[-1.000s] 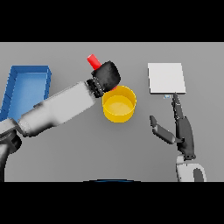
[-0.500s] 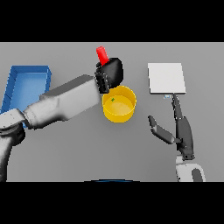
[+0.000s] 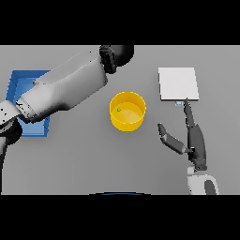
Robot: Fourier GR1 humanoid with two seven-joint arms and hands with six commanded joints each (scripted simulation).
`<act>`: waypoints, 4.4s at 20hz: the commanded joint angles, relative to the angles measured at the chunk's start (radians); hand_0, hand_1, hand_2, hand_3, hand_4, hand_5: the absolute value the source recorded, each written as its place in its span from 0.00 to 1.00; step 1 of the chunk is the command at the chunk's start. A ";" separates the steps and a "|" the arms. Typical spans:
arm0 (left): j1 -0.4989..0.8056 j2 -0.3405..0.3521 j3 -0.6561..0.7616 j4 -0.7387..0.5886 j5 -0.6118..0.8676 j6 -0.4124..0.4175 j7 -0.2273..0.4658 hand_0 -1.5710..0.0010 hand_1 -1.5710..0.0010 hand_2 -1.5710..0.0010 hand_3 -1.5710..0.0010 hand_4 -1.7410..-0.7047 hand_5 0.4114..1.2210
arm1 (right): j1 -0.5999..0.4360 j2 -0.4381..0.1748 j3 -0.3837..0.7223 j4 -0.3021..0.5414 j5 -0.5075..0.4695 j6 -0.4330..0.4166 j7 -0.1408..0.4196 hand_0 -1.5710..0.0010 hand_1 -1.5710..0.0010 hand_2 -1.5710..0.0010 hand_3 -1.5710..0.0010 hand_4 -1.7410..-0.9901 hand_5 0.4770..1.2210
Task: Pick up the red beaker and tilt it to pour out 1 green nut into yellow bowl. Pick up the yellow bowl and place it on the metallic measuring scale.
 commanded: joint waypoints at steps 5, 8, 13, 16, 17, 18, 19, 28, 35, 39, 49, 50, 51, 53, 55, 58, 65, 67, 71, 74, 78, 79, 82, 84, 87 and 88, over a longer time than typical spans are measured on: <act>-0.127 0.068 0.135 0.109 0.110 0.017 0.006 0.00 0.00 0.04 0.17 0.03 1.00 | -0.003 0.006 -0.008 0.009 -0.044 0.024 -0.010 1.00 1.00 1.00 1.00 0.74 0.16; -0.128 0.112 0.276 0.200 0.244 0.026 0.075 0.00 0.00 0.02 0.12 0.02 1.00 | -0.007 -0.001 -0.013 -0.001 -0.062 0.037 -0.004 1.00 1.00 1.00 1.00 0.72 0.16; -0.034 0.222 0.544 0.308 0.534 0.126 0.185 0.00 0.00 0.01 0.12 0.01 1.00 | -0.013 -0.009 -0.021 0.032 -0.079 0.051 -0.047 1.00 1.00 1.00 1.00 0.69 0.15; 0.064 0.286 0.647 0.289 0.682 0.202 0.198 0.00 0.00 0.00 0.09 0.00 1.00 | -0.021 -0.011 -0.018 0.037 -0.073 0.049 -0.050 1.00 1.00 1.00 1.00 0.69 0.15; 0.106 0.311 0.680 0.261 0.733 0.221 0.222 0.00 0.00 0.00 0.09 0.00 1.00 | -0.026 -0.015 -0.020 0.047 -0.073 0.052 -0.051 1.00 1.00 1.00 1.00 0.69 0.15; 0.149 0.334 0.698 0.230 0.765 0.254 0.275 0.00 0.00 0.00 0.10 0.00 1.00 | -0.027 -0.024 -0.021 0.049 -0.068 0.052 -0.054 1.00 1.00 1.00 1.00 0.69 0.15; 0.209 0.359 0.721 0.179 0.809 0.295 0.303 0.00 0.00 0.00 0.10 0.00 1.00 | -0.031 -0.021 -0.021 0.051 -0.070 0.053 -0.050 1.00 1.00 1.00 1.00 0.70 0.16; 0.719 0.477 0.794 -0.298 1.065 0.602 0.610 0.00 0.00 0.00 0.08 0.00 1.00 | -0.015 -0.054 -0.008 0.035 -0.041 0.066 -0.040 1.00 1.00 1.00 1.00 0.71 0.24; 0.911 0.482 0.755 -0.450 1.121 0.743 0.684 0.00 0.00 0.00 0.04 0.00 1.00 | -0.007 -0.053 -0.003 0.023 -0.048 0.074 -0.053 1.00 1.00 1.00 1.00 0.70 0.25; 0.936 0.488 0.721 -0.447 1.140 0.771 0.696 0.00 0.00 0.00 0.02 0.00 0.78 | -0.013 -0.048 -0.001 0.037 -0.035 0.062 -0.039 1.00 1.00 1.00 1.00 0.72 0.25; 0.963 0.582 0.667 -0.531 1.283 0.494 0.692 0.70 0.75 0.75 0.76 0.83 0.37 | -0.007 -0.047 0.003 0.016 -0.024 0.053 -0.033 1.00 1.00 1.00 1.00 0.74 0.26; 0.964 0.581 0.667 -0.537 1.292 0.485 0.694 0.76 0.80 0.80 0.81 0.86 0.35 | 0.004 -0.047 0.007 0.015 -0.030 0.062 -0.039 1.00 1.00 1.00 1.00 0.74 0.26; 0.962 0.581 0.671 -0.538 1.296 0.484 0.687 0.81 0.84 0.84 0.85 0.88 0.34 | 0.000 -0.054 0.001 0.020 -0.033 0.065 -0.037 1.00 1.00 1.00 1.00 0.74 0.25; 0.953 0.572 0.672 -0.527 1.302 0.472 0.684 0.88 0.90 0.90 0.90 0.91 0.33 | 0.010 -0.042 0.017 0.022 -0.021 0.064 -0.034 1.00 1.00 1.00 1.00 0.74 0.26; 0.958 0.571 0.681 -0.524 1.301 0.491 0.657 0.92 0.94 0.93 0.94 0.92 0.32 | 0.001 -0.048 0.012 0.016 -0.020 0.061 -0.019 1.00 1.00 1.00 1.00 0.73 0.25; 0.960 0.569 0.702 -0.528 1.312 0.512 0.617 0.96 0.97 0.97 0.97 0.92 0.32 | 0.000 -0.045 0.039 0.010 0.042 0.038 -0.006 1.00 1.00 1.00 1.00 0.72 0.25; 0.953 0.549 0.697 -0.525 1.310 0.526 0.615 0.99 0.99 0.99 0.99 0.92 0.36 | -0.153 -0.169 0.090 0.035 0.099 0.180 0.015 1.00 1.00 1.00 1.00 0.68 0.31; 0.949 0.540 0.698 -0.509 1.311 0.524 0.605 0.99 1.00 1.00 1.00 0.92 0.37 | -0.222 -0.207 0.125 0.063 0.159 0.219 0.064 1.00 1.00 1.00 1.00 0.63 0.29; 0.948 0.540 0.698 -0.499 1.309 0.527 0.613 1.00 1.00 1.00 1.00 0.91 0.37 | -0.346 -0.317 0.210 0.103 0.313 0.288 0.061 1.00 1.00 1.00 1.00 0.62 0.26; 0.947 0.546 0.699 -0.502 1.311 0.520 0.597 1.00 1.00 1.00 1.00 0.91 0.38 | -0.450 -0.351 0.271 0.151 0.372 0.353 0.036 1.00 1.00 1.00 1.00 0.63 0.25; 0.939 0.533 0.690 -0.500 1.304 0.523 0.602 1.00 1.00 1.00 1.00 0.91 0.38 | -0.539 -0.351 0.323 0.221 0.402 0.414 0.017 1.00 1.00 1.00 1.00 0.62 0.24; 0.929 0.535 0.694 -0.498 1.307 0.519 0.610 1.00 1.00 1.00 1.00 0.91 0.38 | -0.549 -0.359 0.335 0.236 0.404 0.430 -0.006 1.00 1.00 1.00 1.00 0.62 0.25; 0.934 0.534 0.688 -0.493 1.300 0.519 0.599 1.00 1.00 1.00 1.00 0.91 0.38 | -0.622 -0.353 0.376 0.304 0.426 0.476 -0.024 1.00 1.00 1.00 1.00 0.63 0.28; 0.934 0.532 0.688 -0.490 1.303 0.513 0.598 1.00 1.00 1.00 1.00 0.91 0.38 | -0.652 -0.348 0.396 0.343 0.436 0.491 -0.043 1.00 1.00 1.00 1.00 0.65 0.28; 0.930 0.530 0.682 -0.499 1.300 0.515 0.606 1.00 1.00 1.00 1.00 0.91 0.39 | -0.676 -0.330 0.422 0.391 0.440 0.517 -0.061 1.00 1.00 1.00 1.00 0.66 0.28; 0.928 0.533 0.687 -0.491 1.301 0.514 0.601 1.00 1.00 1.00 1.00 0.91 0.39 | -0.693 -0.331 0.423 0.415 0.441 0.519 -0.072 1.00 1.00 1.00 1.00 0.66 0.28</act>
